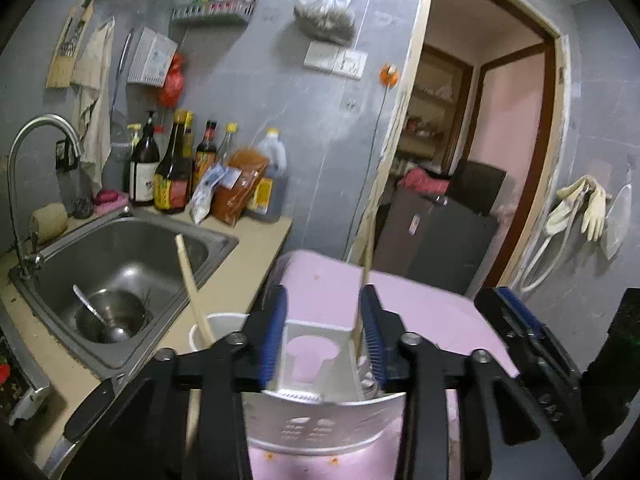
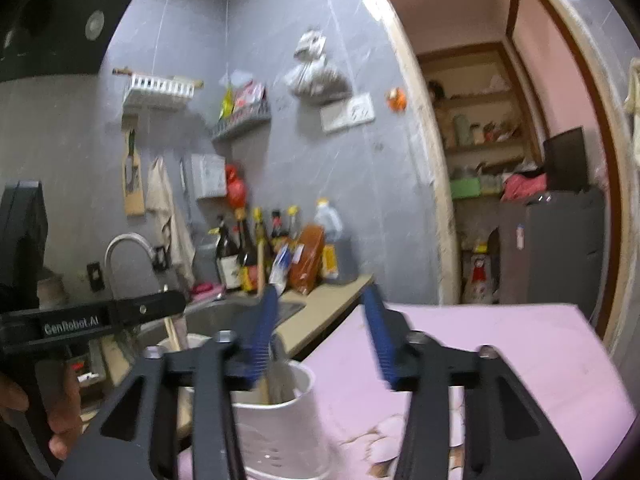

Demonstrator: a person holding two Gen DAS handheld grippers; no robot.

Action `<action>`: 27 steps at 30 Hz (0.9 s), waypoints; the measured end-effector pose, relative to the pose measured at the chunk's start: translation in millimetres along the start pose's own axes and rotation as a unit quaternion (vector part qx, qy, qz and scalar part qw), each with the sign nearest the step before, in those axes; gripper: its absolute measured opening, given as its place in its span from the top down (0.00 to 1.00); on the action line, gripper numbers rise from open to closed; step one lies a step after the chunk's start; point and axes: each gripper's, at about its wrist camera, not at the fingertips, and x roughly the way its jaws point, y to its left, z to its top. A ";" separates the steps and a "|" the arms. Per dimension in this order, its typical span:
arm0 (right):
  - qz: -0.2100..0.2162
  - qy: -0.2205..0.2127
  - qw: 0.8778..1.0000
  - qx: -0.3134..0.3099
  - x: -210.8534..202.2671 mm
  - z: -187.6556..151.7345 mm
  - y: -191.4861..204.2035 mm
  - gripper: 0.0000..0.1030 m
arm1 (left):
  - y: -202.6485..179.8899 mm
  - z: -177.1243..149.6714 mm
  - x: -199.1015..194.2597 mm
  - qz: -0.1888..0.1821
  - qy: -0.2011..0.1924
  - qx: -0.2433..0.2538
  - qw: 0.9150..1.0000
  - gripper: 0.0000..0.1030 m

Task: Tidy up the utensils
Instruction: 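Move both tools back down to the fork and chopsticks on the table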

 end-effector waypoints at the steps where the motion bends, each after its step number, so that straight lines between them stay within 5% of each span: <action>1: -0.004 -0.008 1.000 -0.002 -5.4 3.9 -2.2 0.51 | -2.1 1.3 -1.7 -0.003 -0.007 -0.001 1.000 0.56; 3: -0.017 -0.020 1.000 -0.008 -17.4 11.0 -7.1 0.43 | -9.5 3.2 -6.9 -0.008 -0.025 -0.003 1.000 0.47; 5: -0.031 -0.036 0.999 -0.013 -31.8 17.4 -13.2 0.25 | -16.3 5.3 -11.7 -0.017 -0.041 -0.002 0.999 0.37; 8: -0.051 -0.054 0.997 -0.019 -51.2 23.8 -23.1 0.19 | -28.2 5.4 -18.1 -0.024 -0.066 0.006 0.998 0.19; 13: -0.086 -0.077 0.993 -0.030 -80.3 28.8 -38.8 0.01 | -51.0 0.2 -25.6 -0.033 -0.095 0.034 0.994 0.04; 27: -0.160 -0.083 0.982 -0.053 -144.9 24.4 -77.5 0.00 | -108.8 -27.8 -26.4 -0.079 -0.100 0.100 0.987 0.02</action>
